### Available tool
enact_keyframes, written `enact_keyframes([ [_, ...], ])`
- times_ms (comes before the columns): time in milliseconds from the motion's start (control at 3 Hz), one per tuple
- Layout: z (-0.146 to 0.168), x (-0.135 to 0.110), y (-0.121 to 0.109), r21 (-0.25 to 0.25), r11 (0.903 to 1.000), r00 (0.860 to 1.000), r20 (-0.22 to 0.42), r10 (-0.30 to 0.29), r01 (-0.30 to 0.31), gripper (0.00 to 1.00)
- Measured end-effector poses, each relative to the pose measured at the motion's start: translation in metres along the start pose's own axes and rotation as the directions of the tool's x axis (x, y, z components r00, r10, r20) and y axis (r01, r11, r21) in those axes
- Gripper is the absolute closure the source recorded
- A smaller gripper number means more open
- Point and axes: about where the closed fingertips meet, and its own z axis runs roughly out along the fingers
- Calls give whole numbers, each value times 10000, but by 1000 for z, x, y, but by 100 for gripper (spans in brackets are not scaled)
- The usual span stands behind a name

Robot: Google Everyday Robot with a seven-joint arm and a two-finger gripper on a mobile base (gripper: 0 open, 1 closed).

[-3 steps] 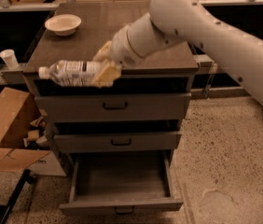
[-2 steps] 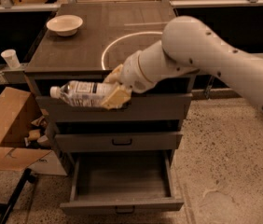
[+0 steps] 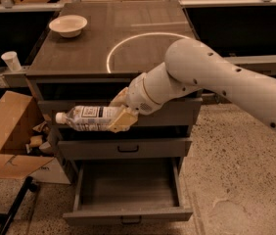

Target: Place blue plastic bottle into bottom drawer

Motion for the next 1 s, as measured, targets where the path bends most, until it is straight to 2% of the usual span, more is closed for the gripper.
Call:
enact_keyframes([
  [333,22,31,14,-32,9996,9996,-36,292,-292,100],
  [667,78,123,57,-112,9896,9897,-52,1432,-1432,100],
  [1000,117,176,81,-477,9724,9734,19,2289,-2286,100],
])
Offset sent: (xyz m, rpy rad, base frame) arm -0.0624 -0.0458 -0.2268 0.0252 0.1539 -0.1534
